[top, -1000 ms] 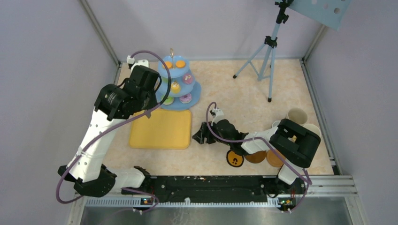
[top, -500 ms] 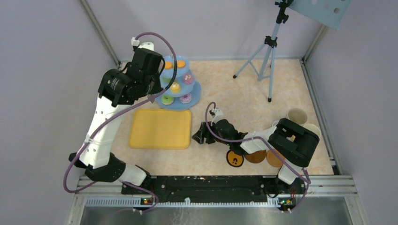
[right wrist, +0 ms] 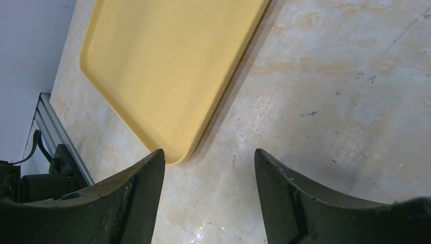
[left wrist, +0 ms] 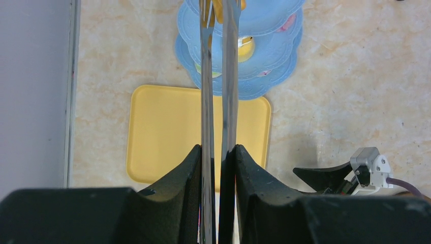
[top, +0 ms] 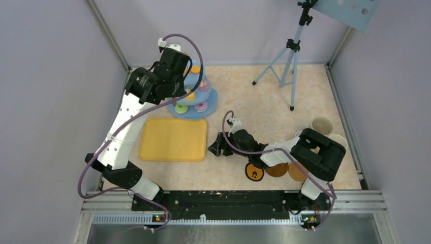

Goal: Serve the afternoon tea

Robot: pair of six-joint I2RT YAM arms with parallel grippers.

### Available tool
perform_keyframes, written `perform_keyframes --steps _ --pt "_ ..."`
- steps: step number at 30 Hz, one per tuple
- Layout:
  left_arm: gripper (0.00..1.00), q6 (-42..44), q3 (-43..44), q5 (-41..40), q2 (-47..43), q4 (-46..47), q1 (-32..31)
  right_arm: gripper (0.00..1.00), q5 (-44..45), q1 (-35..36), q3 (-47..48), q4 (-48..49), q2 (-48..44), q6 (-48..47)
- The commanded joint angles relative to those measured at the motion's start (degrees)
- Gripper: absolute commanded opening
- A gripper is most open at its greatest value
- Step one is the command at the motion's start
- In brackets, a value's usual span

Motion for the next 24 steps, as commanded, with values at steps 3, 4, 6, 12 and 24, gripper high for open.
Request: perform_keyframes --steps 3,4,6,12,24 --pt "0.24 0.6 -1.4 -2.0 0.7 4.7 0.2 0.64 0.5 -0.6 1.7 2.1 -0.6 -0.9" --pt "0.25 0.4 -1.8 -2.2 0.9 4.7 0.3 0.64 0.5 -0.6 1.7 2.1 -0.6 -0.8" --pt "0.26 0.3 -3.1 -2.0 0.9 5.5 0.3 0.64 0.5 -0.6 1.7 2.1 -0.7 -0.9" --pt "0.28 0.0 -5.2 -1.2 1.6 7.5 0.2 0.64 0.4 -0.6 1.7 2.2 -0.5 -0.8" --pt "0.43 -0.1 -5.9 -0.7 2.2 8.8 0.2 0.64 0.1 -0.5 1.7 2.3 -0.5 -0.8"
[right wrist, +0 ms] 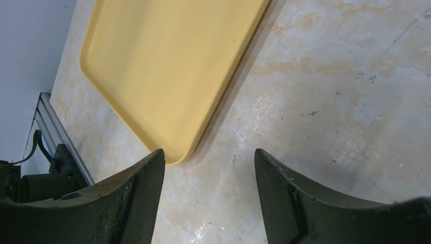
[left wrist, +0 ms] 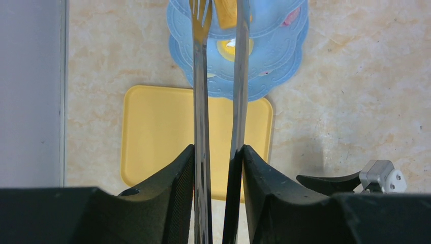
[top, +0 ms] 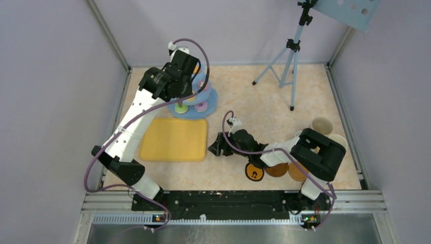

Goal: Serve the afternoon tea

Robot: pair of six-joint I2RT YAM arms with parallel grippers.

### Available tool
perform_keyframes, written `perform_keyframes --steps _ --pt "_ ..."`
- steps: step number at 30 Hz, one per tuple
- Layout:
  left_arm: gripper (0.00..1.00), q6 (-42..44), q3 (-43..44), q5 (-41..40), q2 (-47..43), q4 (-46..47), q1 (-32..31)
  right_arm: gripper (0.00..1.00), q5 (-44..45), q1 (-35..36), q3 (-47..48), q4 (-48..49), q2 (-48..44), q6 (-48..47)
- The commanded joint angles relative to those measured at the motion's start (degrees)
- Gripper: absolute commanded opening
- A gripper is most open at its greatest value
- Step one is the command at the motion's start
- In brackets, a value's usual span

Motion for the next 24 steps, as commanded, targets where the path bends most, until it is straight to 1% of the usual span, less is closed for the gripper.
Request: perform_keyframes --steps 1,6,11,18,19,21,24 --pt "0.44 -0.3 0.3 -0.5 -0.1 3.5 0.2 0.64 0.1 -0.6 1.7 2.4 -0.4 -0.8" --pt "0.44 -0.3 1.3 -0.7 -1.2 3.1 0.2 0.64 0.0 -0.6 1.7 2.5 -0.2 -0.8" --pt "0.43 -1.2 4.0 -2.2 -3.1 -1.3 0.1 0.64 -0.2 -0.6 1.8 2.6 0.1 -0.7" --pt "0.41 -3.5 4.6 -6.6 -11.5 -6.6 0.2 0.64 -0.3 -0.6 2.1 2.6 0.3 -0.7" --pt "0.41 -4.3 4.0 -7.2 -12.3 -7.7 0.2 0.64 -0.2 -0.6 2.1 2.3 0.2 -0.9" --pt "0.42 -6.1 0.1 -7.4 -14.5 -8.4 0.2 0.65 0.0 -0.6 2.5 1.0 -0.7 -1.6" --pt "0.42 -9.6 -12.5 -6.6 -18.9 -5.9 0.2 0.66 2.2 -0.6 3.4 -3.9 -4.1 -4.1"
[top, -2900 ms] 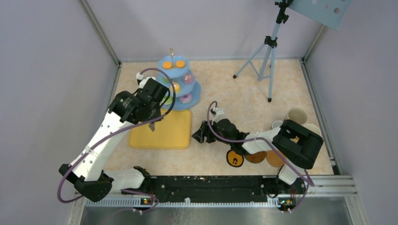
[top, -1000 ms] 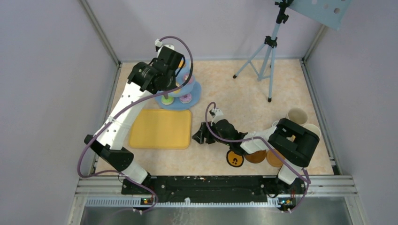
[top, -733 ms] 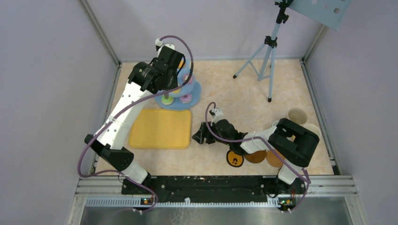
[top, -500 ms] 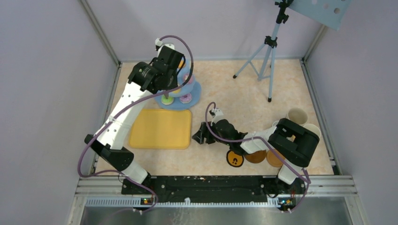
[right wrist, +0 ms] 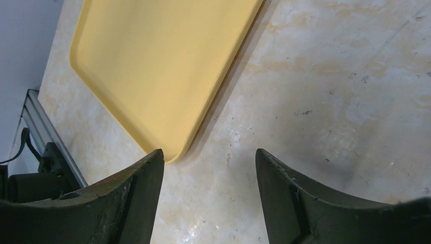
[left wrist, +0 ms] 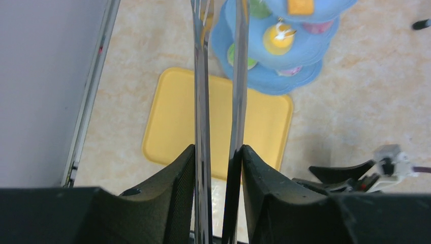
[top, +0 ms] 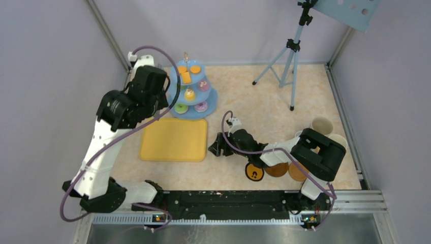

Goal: Serve the afternoon tea

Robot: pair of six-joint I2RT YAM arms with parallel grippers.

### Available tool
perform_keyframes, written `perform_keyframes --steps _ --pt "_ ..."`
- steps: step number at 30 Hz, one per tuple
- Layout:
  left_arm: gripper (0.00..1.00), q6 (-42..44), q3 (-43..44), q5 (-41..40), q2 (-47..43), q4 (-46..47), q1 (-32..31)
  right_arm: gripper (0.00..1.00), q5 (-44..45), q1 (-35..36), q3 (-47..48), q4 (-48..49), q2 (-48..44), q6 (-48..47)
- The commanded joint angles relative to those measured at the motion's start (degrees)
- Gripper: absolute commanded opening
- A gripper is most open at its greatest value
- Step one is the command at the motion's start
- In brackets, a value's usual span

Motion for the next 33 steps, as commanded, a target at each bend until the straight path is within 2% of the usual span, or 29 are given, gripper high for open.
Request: perform_keyframes --steps 1,3,5,7,11,17,22,26,30,33 --pt "0.41 -6.7 -14.7 -1.3 -5.6 1.0 0.2 0.67 3.2 -0.6 3.5 -6.1 -6.1 -4.3" --pt "0.39 -12.8 -21.9 -2.3 -7.7 1.1 0.1 0.68 5.7 -0.6 4.4 -11.2 -9.9 -5.9" --pt "0.4 -22.7 -29.3 -2.6 -9.1 0.8 0.1 0.68 7.6 -0.6 4.9 -15.4 -13.6 -7.7" --pt "0.4 -28.8 -36.8 -1.6 -9.9 4.3 0.1 0.69 9.1 -0.6 4.5 -18.5 -17.2 -8.8" --pt "0.39 -33.7 -46.6 -1.2 -7.5 9.9 -0.3 0.7 10.4 -0.7 3.1 -23.1 -23.0 -9.7" --pt "0.42 -39.5 -53.7 -0.3 -2.6 14.8 -3.0 0.7 12.9 -0.7 -1.3 -26.0 -28.2 -8.6" --pt "0.49 -44.0 -54.8 0.0 2.5 17.3 -6.7 0.7 14.4 -0.7 -4.4 -28.9 -32.7 -8.4" --pt "0.55 -45.3 -55.7 2.7 7.3 19.6 -7.7 0.7 16.7 -0.7 -4.8 -33.6 -35.7 -9.6" --pt "0.56 -44.5 -60.7 7.9 8.4 27.3 -8.2 0.7 18.9 -0.7 -6.3 -36.7 -38.5 -9.1" --pt "0.56 -44.6 -62.7 7.8 8.3 29.8 -8.7 0.7 19.2 -0.7 -8.0 -38.3 -40.9 -7.6"
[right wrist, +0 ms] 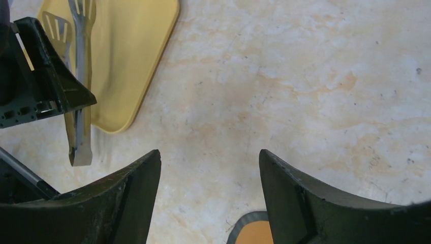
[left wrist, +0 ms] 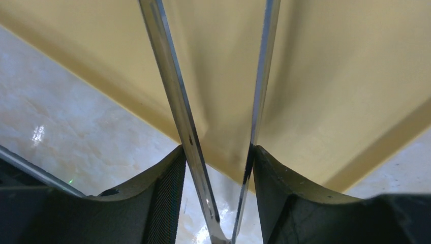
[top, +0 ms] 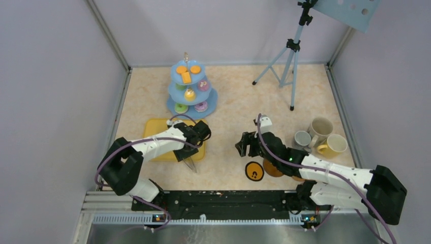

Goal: Serve the afternoon tea

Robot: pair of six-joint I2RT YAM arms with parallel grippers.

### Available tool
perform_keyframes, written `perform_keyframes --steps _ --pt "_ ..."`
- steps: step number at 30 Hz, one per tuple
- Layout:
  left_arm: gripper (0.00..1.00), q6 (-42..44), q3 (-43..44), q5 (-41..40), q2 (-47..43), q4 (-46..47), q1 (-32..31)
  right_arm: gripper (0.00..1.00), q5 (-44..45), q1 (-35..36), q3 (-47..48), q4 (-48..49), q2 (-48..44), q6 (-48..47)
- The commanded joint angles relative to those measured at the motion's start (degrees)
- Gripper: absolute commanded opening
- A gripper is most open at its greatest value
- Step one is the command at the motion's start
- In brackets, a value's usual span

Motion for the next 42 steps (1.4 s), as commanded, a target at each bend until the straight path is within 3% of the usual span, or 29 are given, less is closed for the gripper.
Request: perform_keyframes --steps 1,5,10,16,23,30,37,42 --pt "0.57 -1.5 -2.3 1.4 -0.6 6.4 -0.8 0.7 2.5 -0.4 -2.5 -3.7 -3.8 1.5" --pt "0.66 0.0 -2.0 1.7 -0.7 7.4 -0.8 0.7 3.5 -0.4 -2.5 -8.0 -4.7 2.7" --pt "0.85 2.9 -0.5 2.6 -2.1 7.6 -0.8 0.71 6.4 -0.4 1.3 -20.4 -4.0 5.7" --pt "0.98 7.4 1.7 3.8 -8.2 7.7 -0.8 0.72 2.1 1.8 6.0 -31.0 0.0 8.8" --pt "0.99 18.7 3.9 4.3 -19.8 10.3 -0.7 0.75 -1.4 11.4 6.6 -37.0 6.8 16.8" --pt "0.99 39.3 5.7 3.1 -36.7 24.4 -0.7 0.77 2.1 17.9 7.5 -41.2 11.9 23.5" --pt "0.99 51.2 15.9 1.5 -35.8 27.9 -0.7 0.77 5.0 18.8 2.5 -38.0 9.1 29.2" --pt "0.99 57.3 19.6 0.1 -35.1 30.4 -0.7 0.73 8.6 18.8 2.8 -37.7 12.9 31.9"
